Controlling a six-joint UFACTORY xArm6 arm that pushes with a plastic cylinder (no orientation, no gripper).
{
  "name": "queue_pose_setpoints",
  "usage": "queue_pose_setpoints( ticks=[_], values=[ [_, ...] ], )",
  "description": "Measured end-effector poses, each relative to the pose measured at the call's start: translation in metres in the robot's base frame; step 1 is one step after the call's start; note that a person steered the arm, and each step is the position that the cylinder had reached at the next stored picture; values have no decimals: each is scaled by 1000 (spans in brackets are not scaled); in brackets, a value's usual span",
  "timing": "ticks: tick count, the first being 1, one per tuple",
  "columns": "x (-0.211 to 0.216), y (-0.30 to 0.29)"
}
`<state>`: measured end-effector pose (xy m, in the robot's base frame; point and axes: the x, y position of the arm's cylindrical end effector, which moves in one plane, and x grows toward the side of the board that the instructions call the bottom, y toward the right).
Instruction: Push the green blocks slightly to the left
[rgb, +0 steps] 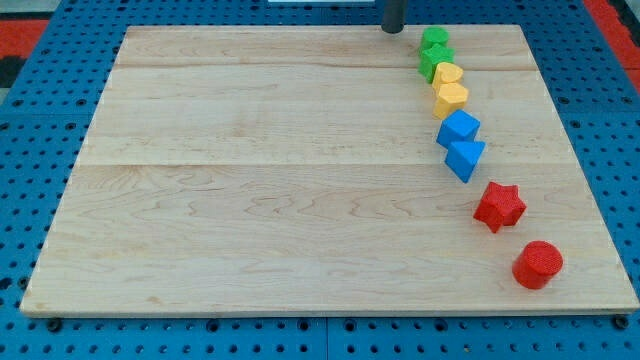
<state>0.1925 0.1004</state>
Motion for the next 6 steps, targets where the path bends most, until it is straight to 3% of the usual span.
queue_pose_setpoints(
  ticks=[3,4,5,6],
  values=[
    [6,4],
    [6,65],
    [-1,82],
    [17,82]
  ],
)
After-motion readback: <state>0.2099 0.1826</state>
